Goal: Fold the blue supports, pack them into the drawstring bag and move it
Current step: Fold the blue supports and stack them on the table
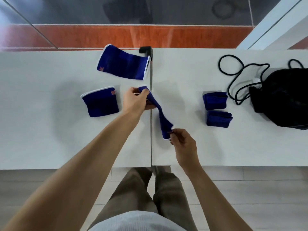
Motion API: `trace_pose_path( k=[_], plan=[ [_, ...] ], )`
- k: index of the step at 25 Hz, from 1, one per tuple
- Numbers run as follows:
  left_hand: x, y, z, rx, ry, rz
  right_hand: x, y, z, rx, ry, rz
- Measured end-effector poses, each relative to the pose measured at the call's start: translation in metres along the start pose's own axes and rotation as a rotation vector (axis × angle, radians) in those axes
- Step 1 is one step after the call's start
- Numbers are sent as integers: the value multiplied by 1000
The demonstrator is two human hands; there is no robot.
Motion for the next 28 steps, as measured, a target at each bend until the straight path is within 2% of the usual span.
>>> trace_pose_path(
  k=[2, 3, 5, 8, 10, 12, 14, 15, 17, 18, 22, 27, 28],
  plan=[
    [6, 1, -20, 32, 15, 141, -2, -12, 9, 31, -120, -48],
    [10, 0, -22, 64, -102, 213, -5, -16, 9, 47, -146, -84],
    [18, -3, -7, 161, -531, 305, -10, -21, 0, 111, -145, -135],
    [16, -5, 56, 358, -1317, 308, -17, -20, -18, 191, 53, -137],
    [10, -4, 81, 481, -1511, 228, -23, -17, -15, 101, 265, -170],
    [13, -2, 91, 565, -1552, 166, -24, -15, -4, -111, 520, -170],
    [24, -3, 91, 593, -1563, 134, -8, -15, -1, -291, 689, -32],
    [32, -4, 89, 604, -1564, 126, 0, -16, -4, -313, 744, 54],
    [47, -4, 82, 624, -1472, 125, 7, -22, -11, -263, 831, 145],
    [52, -4, 77, 610, -1347, 141, 6, -27, -14, -224, 850, 158],
    [62, -7, 60, 306, -640, 290, -8, -48, -16, -215, 832, 168],
    [68, -13, 55, 7, -414, 355, -11, -60, -12, -270, 803, 128],
    [67, -13, 54, -10, -420, 355, -11, -62, -12, -281, 816, 127]
  ],
)
Point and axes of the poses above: each hand's wrist, its own y-axis away from the middle knuckle, its own x-axis out of the palm, z = x × y, the point moved 5 cm from there along -y, towards the middle knuckle, and after that the axes turned 13 degrees about -x, right-handed, at the moved point
